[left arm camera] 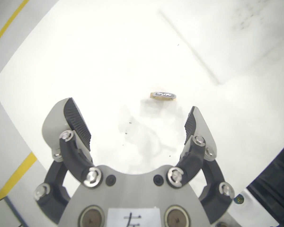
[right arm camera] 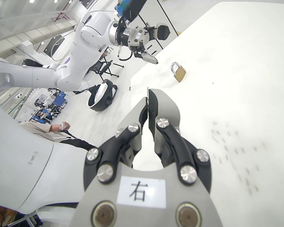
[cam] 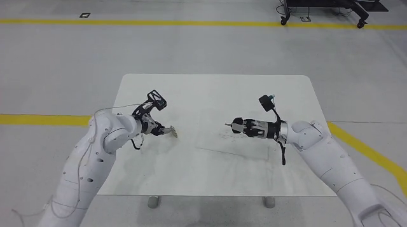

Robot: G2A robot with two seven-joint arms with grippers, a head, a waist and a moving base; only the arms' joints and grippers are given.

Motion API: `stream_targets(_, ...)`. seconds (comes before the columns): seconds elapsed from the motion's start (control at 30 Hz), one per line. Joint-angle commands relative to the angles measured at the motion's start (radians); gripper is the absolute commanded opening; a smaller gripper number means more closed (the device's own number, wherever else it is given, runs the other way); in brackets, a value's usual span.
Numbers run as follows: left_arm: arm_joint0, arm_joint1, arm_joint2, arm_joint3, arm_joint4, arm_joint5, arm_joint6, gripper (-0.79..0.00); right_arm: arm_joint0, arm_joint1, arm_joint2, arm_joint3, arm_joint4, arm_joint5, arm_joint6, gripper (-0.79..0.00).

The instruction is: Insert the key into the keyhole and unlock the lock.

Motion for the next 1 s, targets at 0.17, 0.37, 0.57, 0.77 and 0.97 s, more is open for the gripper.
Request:
stream_targets(0.17,-0.047,0.011,0.033,0.096,0.098,-0.309,0.196,0.000,0.000,0.000,0.000,0.000,0.000,0.000,0.000,-0.785)
stream_targets(0.37,-0.086,0.011,0.078,0.169,0.216,-0.376,0.293,0.000,0.000,0.000,0.000,0.000,0.000,0.000,0.000,-0.785)
stream_targets(0.57,-0.131,-0.001,0.139,0.238,0.272,-0.378,0.385,0.000,0.000,0.000,0.000,0.000,0.000,0.000,0.000,-0.785)
stream_targets(0.77,-0.192,-0.022,0.217,0.306,0.324,-0.380,0.431,-0.022,0.000,0.000,0.000,0.000,0.000,0.000,0.000,-0.785)
stream_targets(0.97,-0.245,-0.044,0.275,0.364,0.331,-0.381,0.475,-0.259,0.000,0.000,0.000,0.000,0.000,0.000,0.000,-0.785)
